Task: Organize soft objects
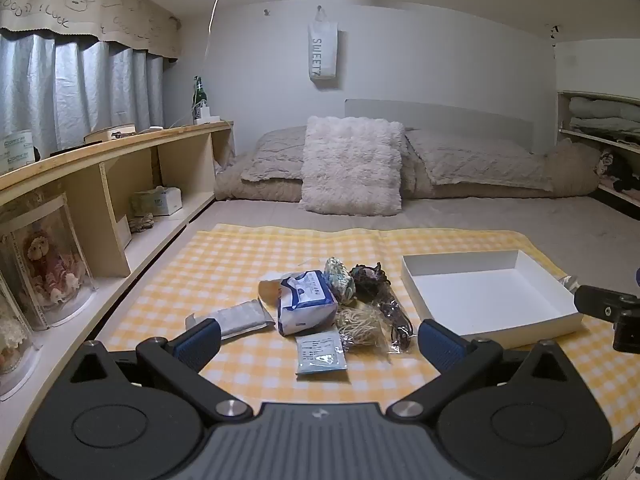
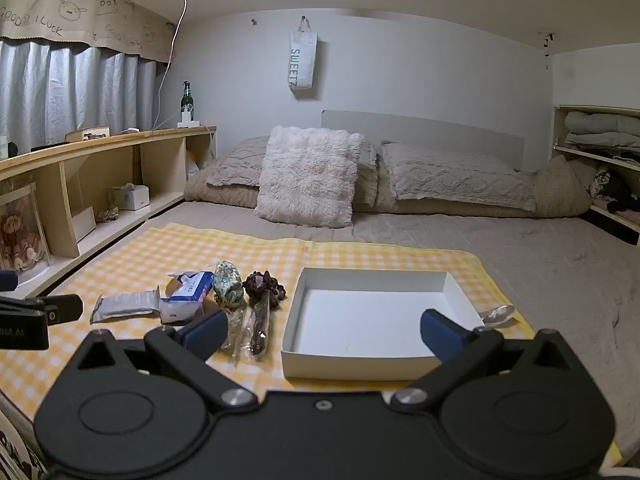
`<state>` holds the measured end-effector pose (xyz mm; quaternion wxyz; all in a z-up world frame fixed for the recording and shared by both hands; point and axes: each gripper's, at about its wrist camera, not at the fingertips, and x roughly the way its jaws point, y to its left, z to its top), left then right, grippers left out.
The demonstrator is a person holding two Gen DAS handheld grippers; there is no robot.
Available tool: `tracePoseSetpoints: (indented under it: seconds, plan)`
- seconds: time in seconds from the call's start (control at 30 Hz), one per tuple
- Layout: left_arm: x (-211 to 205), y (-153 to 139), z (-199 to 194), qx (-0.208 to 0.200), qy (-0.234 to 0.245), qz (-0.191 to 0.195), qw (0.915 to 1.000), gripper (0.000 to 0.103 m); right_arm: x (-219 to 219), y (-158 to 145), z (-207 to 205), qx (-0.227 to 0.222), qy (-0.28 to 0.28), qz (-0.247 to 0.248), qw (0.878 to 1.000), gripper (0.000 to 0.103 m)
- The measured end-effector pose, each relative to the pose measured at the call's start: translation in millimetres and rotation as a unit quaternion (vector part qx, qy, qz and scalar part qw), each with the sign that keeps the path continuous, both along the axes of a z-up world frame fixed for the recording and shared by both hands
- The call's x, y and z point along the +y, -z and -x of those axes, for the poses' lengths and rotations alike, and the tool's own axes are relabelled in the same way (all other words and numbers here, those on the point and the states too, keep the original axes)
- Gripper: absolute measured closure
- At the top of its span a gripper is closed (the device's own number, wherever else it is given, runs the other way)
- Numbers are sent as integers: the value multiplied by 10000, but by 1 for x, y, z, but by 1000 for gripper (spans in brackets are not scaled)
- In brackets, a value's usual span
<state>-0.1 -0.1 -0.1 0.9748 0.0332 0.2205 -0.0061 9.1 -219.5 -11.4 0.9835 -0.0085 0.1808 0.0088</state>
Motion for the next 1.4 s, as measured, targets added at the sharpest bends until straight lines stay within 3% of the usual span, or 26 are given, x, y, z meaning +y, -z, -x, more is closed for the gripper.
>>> tracePoseSetpoints:
  seconds: [1.4]
  plan:
    - [-1, 0, 0, -8, 9, -9, 10000, 0, 4, 4, -3, 36, 72, 147, 9999, 0]
